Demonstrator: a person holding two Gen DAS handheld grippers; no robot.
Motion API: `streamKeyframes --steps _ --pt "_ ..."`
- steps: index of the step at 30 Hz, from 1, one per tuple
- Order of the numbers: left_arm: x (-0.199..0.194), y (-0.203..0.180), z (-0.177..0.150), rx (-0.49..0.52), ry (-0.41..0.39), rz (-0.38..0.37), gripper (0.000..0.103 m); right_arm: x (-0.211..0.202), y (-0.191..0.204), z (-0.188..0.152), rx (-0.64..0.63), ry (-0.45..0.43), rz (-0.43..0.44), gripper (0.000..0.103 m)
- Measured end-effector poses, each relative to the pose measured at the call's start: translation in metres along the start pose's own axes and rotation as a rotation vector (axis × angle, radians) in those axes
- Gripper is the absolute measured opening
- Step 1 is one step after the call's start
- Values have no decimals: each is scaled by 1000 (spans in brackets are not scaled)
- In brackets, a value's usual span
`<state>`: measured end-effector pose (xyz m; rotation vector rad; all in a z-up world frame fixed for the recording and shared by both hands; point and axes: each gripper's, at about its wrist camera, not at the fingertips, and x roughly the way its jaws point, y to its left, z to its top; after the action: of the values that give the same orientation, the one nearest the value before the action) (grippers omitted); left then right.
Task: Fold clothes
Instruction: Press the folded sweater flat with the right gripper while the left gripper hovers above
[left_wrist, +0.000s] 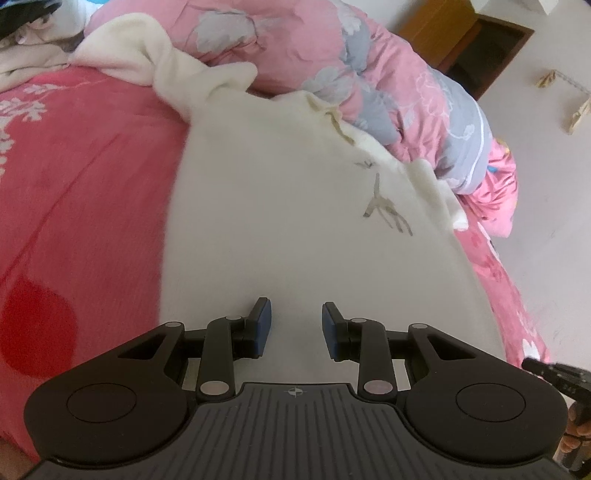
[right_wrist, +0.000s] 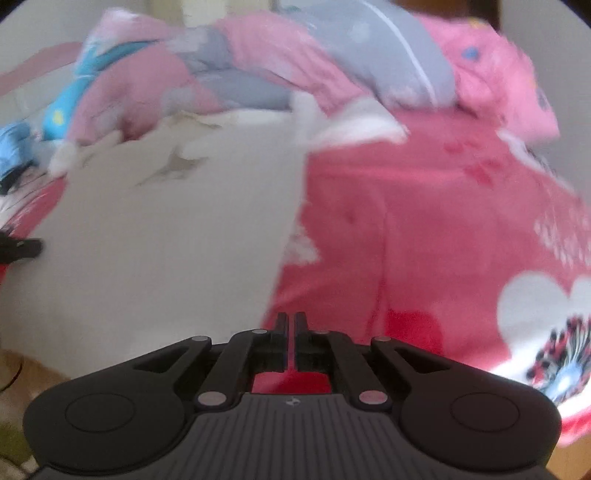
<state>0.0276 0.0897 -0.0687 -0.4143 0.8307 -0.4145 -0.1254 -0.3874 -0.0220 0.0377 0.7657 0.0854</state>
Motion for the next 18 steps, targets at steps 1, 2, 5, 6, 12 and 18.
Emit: streamKeyframes --steps 1,2,5,6,12,18 --pt "0 -1 0 -1 0 6 30 0 8 4 -28 -23 6 0" --pt "0 -2 0 -3 1 12 30 3 16 8 -54 -49 9 0" --pt "0 -6 0 3 4 33 30 31 35 23 -112 -104 -6 0" --pt "0 -7 0 11 3 38 30 45 37 28 -112 -109 -12 0" --pt "1 -8 -2 35 -7 45 30 95 -5 33 44 -70 5 0" --pt "2 -8 -2 53 -1 42 31 81 -9 50 73 -124 -48 0"
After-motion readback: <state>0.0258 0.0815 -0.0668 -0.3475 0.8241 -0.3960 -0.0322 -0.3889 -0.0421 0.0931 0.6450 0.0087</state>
